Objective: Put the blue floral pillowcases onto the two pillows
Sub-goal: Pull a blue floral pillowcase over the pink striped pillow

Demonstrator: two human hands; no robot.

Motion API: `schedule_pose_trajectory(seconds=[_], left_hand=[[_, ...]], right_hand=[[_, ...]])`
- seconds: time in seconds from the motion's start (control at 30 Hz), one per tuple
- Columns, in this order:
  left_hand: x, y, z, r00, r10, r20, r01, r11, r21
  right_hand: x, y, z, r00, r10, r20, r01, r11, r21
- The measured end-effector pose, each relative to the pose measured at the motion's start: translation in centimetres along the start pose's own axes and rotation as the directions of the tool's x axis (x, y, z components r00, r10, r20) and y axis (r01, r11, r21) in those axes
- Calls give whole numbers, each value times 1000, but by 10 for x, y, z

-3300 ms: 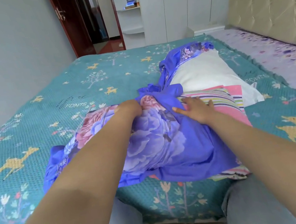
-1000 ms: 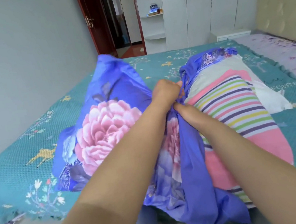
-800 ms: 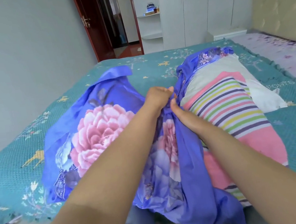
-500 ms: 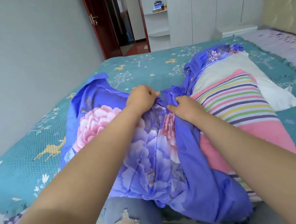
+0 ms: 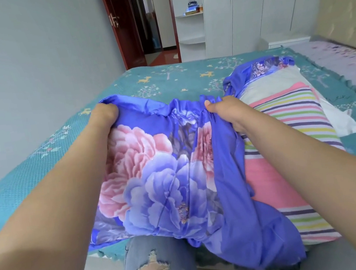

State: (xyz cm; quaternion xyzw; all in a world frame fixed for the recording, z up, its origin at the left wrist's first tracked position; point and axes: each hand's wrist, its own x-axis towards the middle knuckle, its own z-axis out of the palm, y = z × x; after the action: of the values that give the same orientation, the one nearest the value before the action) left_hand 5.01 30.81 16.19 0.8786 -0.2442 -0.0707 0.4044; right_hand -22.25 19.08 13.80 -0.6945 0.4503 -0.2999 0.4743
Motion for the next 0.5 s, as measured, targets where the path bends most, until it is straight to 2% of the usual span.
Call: schedule_pose_trajectory(seconds=[0.07, 0.17, 0.23, 0.3, 0.37, 0.4, 0.43, 0.5], left_hand=[[4, -1, -7, 1000, -24, -16, 22, 996, -92], [19, -19, -21, 986, -164, -36, 148, 948, -281], [19, -38, -26, 971, -228, 70, 239, 906, -350], [17, -53, -23, 966, -175, 190, 232, 909, -345], [10, -54, -24, 970, -123, 208, 187, 928, -322], [10, -51, -25, 972, -99, 214, 166, 931, -326], [8, -46, -27, 973, -77, 219, 150, 929, -337], [12, -37, -30, 981, -40, 189, 95, 952, -290]], right_hand=[[-1, -3, 2, 999, 52, 8, -52, 979, 197], [-1, -3, 1, 991, 130, 38, -136, 946, 296], [0, -6, 2, 980, 175, 96, -196, 928, 316], [1, -8, 7, 976, 172, 131, -204, 934, 293], [5, -9, 15, 992, 114, 61, -122, 978, 170], [7, -10, 18, 998, 58, 14, -59, 997, 41], [8, -12, 21, 1000, -5, -9, 4, 994, -108], [8, -12, 22, 991, -130, -21, 113, 919, -378]])
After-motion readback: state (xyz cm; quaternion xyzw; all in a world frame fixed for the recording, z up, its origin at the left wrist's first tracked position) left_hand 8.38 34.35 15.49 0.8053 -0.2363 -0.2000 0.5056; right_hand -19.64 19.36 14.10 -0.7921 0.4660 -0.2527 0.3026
